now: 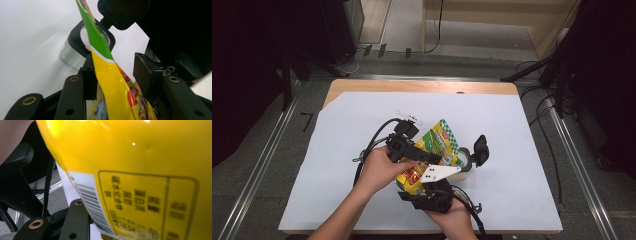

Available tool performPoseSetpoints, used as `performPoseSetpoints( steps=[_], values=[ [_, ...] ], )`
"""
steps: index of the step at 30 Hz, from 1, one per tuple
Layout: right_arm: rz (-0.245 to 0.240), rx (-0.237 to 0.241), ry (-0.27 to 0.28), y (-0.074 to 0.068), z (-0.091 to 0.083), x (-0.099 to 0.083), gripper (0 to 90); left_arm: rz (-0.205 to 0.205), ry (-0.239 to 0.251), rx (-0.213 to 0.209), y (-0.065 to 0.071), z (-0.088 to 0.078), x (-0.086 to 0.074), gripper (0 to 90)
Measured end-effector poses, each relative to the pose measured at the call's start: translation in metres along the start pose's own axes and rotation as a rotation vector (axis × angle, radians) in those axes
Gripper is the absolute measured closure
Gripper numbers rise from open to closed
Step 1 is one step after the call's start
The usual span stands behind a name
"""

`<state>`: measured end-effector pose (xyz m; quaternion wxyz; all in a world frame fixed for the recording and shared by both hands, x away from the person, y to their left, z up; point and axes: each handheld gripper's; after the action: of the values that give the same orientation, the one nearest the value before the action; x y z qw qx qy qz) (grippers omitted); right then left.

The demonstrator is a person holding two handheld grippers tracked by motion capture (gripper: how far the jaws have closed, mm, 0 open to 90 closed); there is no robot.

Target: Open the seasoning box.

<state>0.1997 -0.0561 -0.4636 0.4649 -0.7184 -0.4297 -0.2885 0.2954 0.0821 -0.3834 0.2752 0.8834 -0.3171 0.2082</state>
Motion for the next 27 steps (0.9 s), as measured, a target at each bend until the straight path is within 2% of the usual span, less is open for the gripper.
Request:
performPoseSetpoints(
  steps=[1, 3, 7, 12, 15, 19, 23, 27],
  values=[
    [-0.007, -0.01, -0.01, -0.001, 0.001, 0.0, 64.6, 0.002, -0.006, 0.031, 0.001, -0.001, 0.0, 63.7],
    [-0.027, -0.026, -0.038, -0.003, 0.003, 0.001, 63.5, -0.004, -0.016, 0.057, 0.002, 0.0, 0.0, 67.0],
    [-0.048, -0.029, -0.048, -0.005, 0.005, 0.002, 60.2, -0.039, -0.018, 0.06, 0.001, -0.003, 0.002, 69.6],
    [-0.103, -0.095, -0.094, -0.009, 0.009, 0.004, 58.3, -0.057, -0.018, 0.056, 0.0, -0.005, 0.003, 71.8],
    [-0.092, -0.111, -0.108, -0.01, 0.01, 0.004, 61.3, -0.049, -0.023, 0.071, 0.002, -0.003, 0.003, 72.8],
    [-0.068, -0.086, -0.091, -0.009, 0.009, 0.005, 64.2, -0.04, -0.032, 0.088, 0.004, -0.003, 0.005, 75.4],
    [-0.042, -0.063, -0.066, -0.006, 0.007, 0.008, 64.5, -0.025, -0.068, 0.102, 0.005, -0.001, 0.014, 76.5],
    [-0.021, -0.039, -0.031, -0.002, 0.003, 0.013, 65.0, -0.014, -0.089, 0.092, 0.007, -0.003, 0.026, 76.0]
  ],
)
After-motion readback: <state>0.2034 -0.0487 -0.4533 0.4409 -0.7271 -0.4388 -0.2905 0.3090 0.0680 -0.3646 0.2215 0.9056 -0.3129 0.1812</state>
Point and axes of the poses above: each handheld gripper's, and its own axes: z roughly forward along the jaws, x roughly out of its top, y roughly to its right, and after that the axes turned 14 degrees about x, right-handed
